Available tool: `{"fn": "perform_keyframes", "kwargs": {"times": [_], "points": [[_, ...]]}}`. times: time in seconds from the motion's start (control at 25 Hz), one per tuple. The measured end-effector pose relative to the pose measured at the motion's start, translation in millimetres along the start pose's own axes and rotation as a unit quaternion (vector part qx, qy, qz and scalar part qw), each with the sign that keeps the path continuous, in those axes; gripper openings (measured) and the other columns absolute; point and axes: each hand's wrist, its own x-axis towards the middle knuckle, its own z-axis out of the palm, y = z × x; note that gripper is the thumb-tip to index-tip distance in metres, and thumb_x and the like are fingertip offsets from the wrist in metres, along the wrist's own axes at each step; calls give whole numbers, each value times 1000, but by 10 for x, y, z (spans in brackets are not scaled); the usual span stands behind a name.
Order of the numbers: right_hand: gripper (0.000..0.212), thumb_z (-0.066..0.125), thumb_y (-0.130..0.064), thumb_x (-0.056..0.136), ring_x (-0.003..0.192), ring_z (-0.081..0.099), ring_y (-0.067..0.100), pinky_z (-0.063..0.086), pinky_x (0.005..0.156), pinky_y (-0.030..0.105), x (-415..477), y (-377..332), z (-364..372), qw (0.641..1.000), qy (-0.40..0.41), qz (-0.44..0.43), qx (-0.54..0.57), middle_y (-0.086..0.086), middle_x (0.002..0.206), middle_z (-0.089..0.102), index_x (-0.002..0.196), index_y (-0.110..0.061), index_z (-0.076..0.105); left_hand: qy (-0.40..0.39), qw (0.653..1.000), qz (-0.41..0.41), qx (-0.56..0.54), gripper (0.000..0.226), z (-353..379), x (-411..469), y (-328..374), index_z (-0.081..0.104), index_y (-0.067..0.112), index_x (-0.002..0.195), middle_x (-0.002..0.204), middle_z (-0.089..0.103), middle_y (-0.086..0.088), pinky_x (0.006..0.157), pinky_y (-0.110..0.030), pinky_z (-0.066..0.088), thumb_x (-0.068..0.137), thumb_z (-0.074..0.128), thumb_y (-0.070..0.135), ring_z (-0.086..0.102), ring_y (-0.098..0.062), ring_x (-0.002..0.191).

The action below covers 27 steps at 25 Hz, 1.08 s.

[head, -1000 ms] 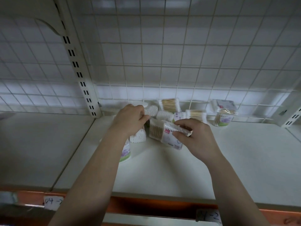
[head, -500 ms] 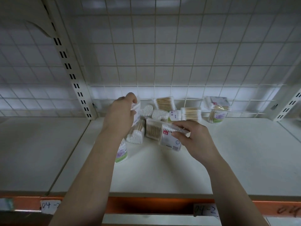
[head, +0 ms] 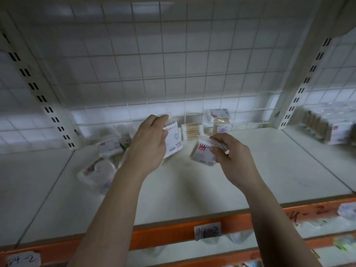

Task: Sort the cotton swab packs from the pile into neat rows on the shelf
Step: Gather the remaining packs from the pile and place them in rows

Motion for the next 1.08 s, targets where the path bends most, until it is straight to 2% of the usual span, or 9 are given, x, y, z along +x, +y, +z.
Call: {"fn": "perform_keyframes", "kwargs": {"times": [0.08, 0.16, 0.24, 0.36, 0.44, 0.68, 0.84, 1.08], "points": [[21, 59, -11, 90, 84, 61, 19, 50, 74, 29, -70, 108, -206, 1000, 19, 11, 4, -4, 94, 64, 110, -16, 61, 2, 1000, 17, -9, 42, 121, -14, 214, 46, 12, 136, 131, 48, -6, 97, -32, 36, 96, 36, 18, 45, -23, 119], [19, 59, -12, 90, 82, 61, 19, 50, 73, 31, -176, 249, -514, 999, 41, 18, -10, -4, 93, 64, 109, -16, 62, 1, 999, 39, -10, 48, 272, -15, 530, 50, 13, 132, 126, 51, -5, 90, -32, 39, 90, 32, 25, 48, -23, 115], [19, 59, -13, 89, 83, 60, 17, 47, 71, 26, -314, 410, -871, 997, 60, 24, -33, -4, 93, 64, 108, -17, 63, -9, 998, 53, -19, 45, 442, -31, 895, 51, 14, 132, 126, 52, -4, 86, -33, 40, 92, 34, 26, 50, -23, 113], [18, 62, -15, 87, 84, 57, 10, 39, 67, 14, -579, 649, -1426, 994, 86, 33, -66, -6, 93, 65, 105, -18, 65, -23, 996, 81, -39, 38, 726, -80, 1480, 49, 16, 135, 129, 50, -1, 90, -33, 41, 99, 40, 28, 47, -20, 117], [18, 65, -14, 85, 81, 55, 7, 36, 65, 10, -762, 805, -1774, 991, 104, 46, -69, -8, 91, 65, 102, -18, 64, -31, 993, 95, -60, 39, 921, -118, 1854, 50, 16, 134, 124, 50, -1, 89, -33, 41, 99, 43, 30, 48, -20, 116], [17, 68, -13, 83, 83, 50, 2, 33, 68, 3, -1157, 1307, -2789, 982, 135, 40, -122, -7, 93, 61, 99, -18, 65, -42, 981, 126, -139, 25, 1485, -252, 2934, 60, 12, 115, 111, 52, -1, 83, -26, 39, 94, 53, 24, 52, -18, 101], [19, 69, -14, 83, 81, 47, -4, 33, 70, 1, -1248, 1516, -3181, 981, 136, 35, -136, -7, 97, 59, 101, -18, 67, -42, 979, 111, -167, 21, 1727, -294, 3286, 60, 14, 102, 102, 50, 1, 72, -21, 34, 90, 60, 30, 51, -12, 86], [20, 70, -14, 82, 79, 54, -5, 36, 70, 3, -1109, 1796, -3407, 982, 134, 46, -124, -15, 92, 58, 101, -21, 67, -63, 979, 109, -162, 22, 2020, -127, 3461, 60, 17, 108, 105, 48, 7, 76, -16, 35, 89, 63, 28, 48, -6, 89]]}}
